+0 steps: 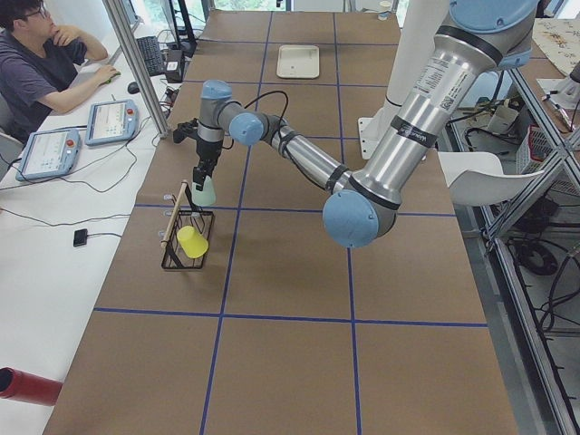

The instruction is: Left arm grabs green cup and hands to right arm on tray

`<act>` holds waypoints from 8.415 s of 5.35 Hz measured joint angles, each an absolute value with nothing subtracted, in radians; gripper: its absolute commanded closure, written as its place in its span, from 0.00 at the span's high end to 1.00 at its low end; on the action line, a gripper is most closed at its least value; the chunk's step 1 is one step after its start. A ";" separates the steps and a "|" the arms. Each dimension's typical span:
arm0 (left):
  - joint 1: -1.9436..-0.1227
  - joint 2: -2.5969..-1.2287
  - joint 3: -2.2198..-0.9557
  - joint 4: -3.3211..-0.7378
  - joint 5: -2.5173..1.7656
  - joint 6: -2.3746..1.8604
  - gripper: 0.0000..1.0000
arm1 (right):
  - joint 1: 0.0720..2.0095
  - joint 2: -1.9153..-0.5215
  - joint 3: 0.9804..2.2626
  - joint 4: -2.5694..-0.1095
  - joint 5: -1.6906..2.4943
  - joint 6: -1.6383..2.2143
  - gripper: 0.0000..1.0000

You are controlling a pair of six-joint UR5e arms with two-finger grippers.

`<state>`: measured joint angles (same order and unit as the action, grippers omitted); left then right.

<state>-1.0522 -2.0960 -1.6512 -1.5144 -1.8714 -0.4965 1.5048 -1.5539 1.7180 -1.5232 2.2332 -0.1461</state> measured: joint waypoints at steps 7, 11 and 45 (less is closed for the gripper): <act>-1.022 -2.084 -1.844 -1.500 -1.884 -0.808 0.06 | 1.473 -1.547 1.747 -1.408 2.400 0.103 1.00; -0.919 -2.090 -1.935 -1.763 -2.008 -1.358 0.06 | 1.314 -1.550 1.747 -0.779 2.434 0.866 1.00; -0.625 -2.140 -1.880 -2.450 -2.020 -1.917 1.00 | 0.913 -1.245 1.822 -0.218 2.225 2.112 0.00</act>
